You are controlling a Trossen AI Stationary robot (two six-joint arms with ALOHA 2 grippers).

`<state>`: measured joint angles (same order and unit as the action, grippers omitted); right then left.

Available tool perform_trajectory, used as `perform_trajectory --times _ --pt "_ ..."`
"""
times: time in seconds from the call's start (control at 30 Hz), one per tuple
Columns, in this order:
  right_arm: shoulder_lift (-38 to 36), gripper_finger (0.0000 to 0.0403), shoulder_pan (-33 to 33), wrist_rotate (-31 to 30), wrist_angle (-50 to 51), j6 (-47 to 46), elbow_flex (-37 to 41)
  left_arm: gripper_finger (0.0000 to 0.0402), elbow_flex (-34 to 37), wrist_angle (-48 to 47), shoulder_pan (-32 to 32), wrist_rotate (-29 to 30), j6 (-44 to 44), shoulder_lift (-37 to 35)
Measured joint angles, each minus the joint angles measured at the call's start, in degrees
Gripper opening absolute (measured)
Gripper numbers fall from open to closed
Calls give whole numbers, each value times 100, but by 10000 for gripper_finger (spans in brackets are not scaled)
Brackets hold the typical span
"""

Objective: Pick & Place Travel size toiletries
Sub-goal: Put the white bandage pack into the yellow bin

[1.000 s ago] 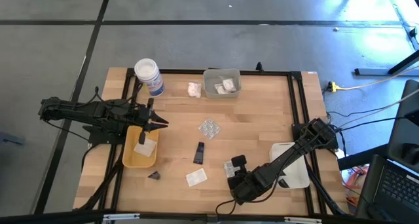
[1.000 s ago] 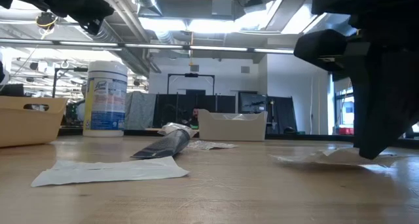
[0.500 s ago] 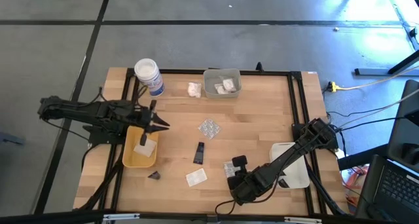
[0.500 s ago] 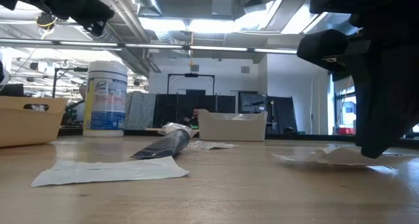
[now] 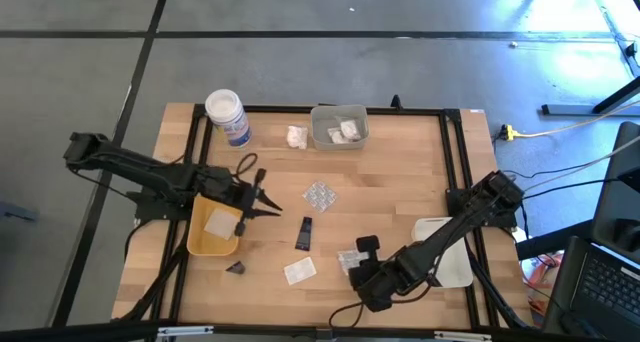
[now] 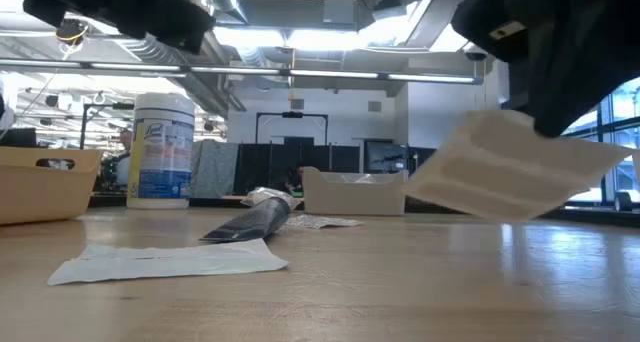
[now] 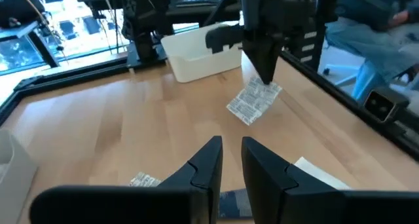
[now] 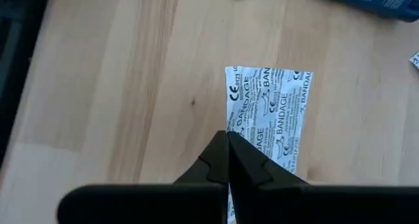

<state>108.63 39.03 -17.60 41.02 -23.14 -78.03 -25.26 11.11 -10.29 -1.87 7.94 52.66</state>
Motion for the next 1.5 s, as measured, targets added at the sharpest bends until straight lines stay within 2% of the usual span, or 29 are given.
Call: perform_trajectory --times 0.17,0.37,0.53,0.63,0.73,0.93,1.13,1.5 --pt "-5 0 -110 0 -7 17 -1 65 0 834 -254 281 423 785" --pt "-5 0 -306 1 -74 88 1 117 -13 1624 -618 925 1015 1608" --pt "-24 0 -537 4 -92 174 1 165 -373 1802 -898 1592 1327 2238" --pt "-115 0 -654 4 -122 303 1 179 -623 1786 -1019 1751 1620 2637" --pt "-274 0 -743 4 -112 432 1 181 -863 1788 -1139 1869 1896 3043" --pt "-620 0 -871 -143 -164 616 1 176 -1257 1782 -1303 2676 2363 3584" --pt "-852 0 -1021 -419 -352 995 1 175 -1597 1753 -1326 2755 2444 3835" --pt "-890 0 -1192 -401 -921 1556 1 173 -1694 1740 -1324 2860 2748 3869"
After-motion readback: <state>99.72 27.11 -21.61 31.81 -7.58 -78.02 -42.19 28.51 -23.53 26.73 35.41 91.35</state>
